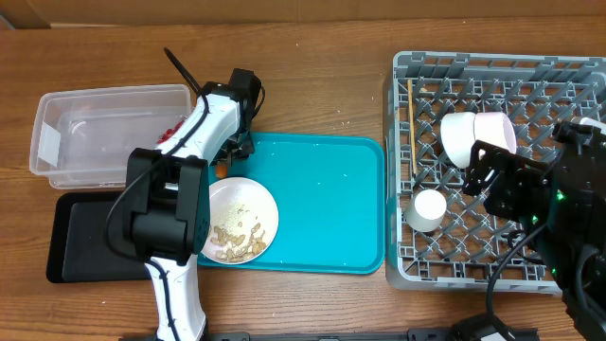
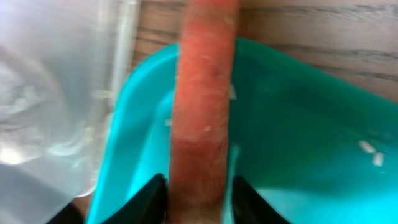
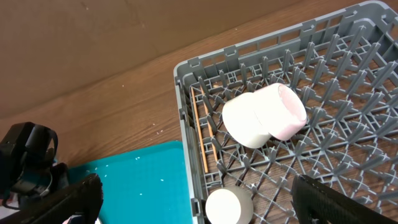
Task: Sort waste into correct bins and load items into the dishwasher
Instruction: 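Grasp the orange carrot on the tray with the left gripper, then place the carrot onto the black tray and release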
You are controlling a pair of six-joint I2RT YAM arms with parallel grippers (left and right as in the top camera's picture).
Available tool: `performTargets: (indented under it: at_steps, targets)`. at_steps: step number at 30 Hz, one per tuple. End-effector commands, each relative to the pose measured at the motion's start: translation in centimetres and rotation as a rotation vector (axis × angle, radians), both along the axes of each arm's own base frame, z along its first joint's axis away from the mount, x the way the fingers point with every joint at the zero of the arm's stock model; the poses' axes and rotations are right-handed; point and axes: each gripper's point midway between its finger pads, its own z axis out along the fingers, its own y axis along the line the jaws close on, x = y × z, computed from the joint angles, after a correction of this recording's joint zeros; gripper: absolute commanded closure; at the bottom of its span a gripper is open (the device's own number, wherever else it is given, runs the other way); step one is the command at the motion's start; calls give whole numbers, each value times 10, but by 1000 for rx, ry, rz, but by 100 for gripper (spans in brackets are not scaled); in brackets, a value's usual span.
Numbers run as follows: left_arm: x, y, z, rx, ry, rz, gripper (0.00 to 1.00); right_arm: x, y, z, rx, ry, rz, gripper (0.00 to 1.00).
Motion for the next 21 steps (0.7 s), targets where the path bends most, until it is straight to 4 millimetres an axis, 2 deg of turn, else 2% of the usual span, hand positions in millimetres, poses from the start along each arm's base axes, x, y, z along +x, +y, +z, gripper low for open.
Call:
performTargets:
  at_steps: [1, 5, 8, 11, 14, 15, 17, 21]
  targets:
    - [-6, -17, -18, -85, 37, 8, 69, -1, -2, 9, 11, -27, -6, 0]
    - [-6, -18, -19, -89, 36, 7, 71, -1, -2, 9, 11, -27, -6, 0]
    - [-1, -18, -15, -90, 27, -2, 84, -1, -2, 9, 11, -27, -6, 0]
    - [6, -17, 0, -90, 10, 2, 90, -1, -2, 9, 11, -27, -6, 0]
    - [17, -18, 27, -90, -16, 4, 90, -1, -2, 9, 11, -27, -6, 0]
    - [24, -19, 47, -95, -40, 3, 86, -1, -2, 9, 11, -27, -6, 0]
    - [30, -21, 70, -101, -67, 5, 83, -1, -2, 9, 11, -27, -6, 0]
    - [31, -21, 107, -110, -102, 23, 83, -1, -2, 9, 11, -27, -6, 0]
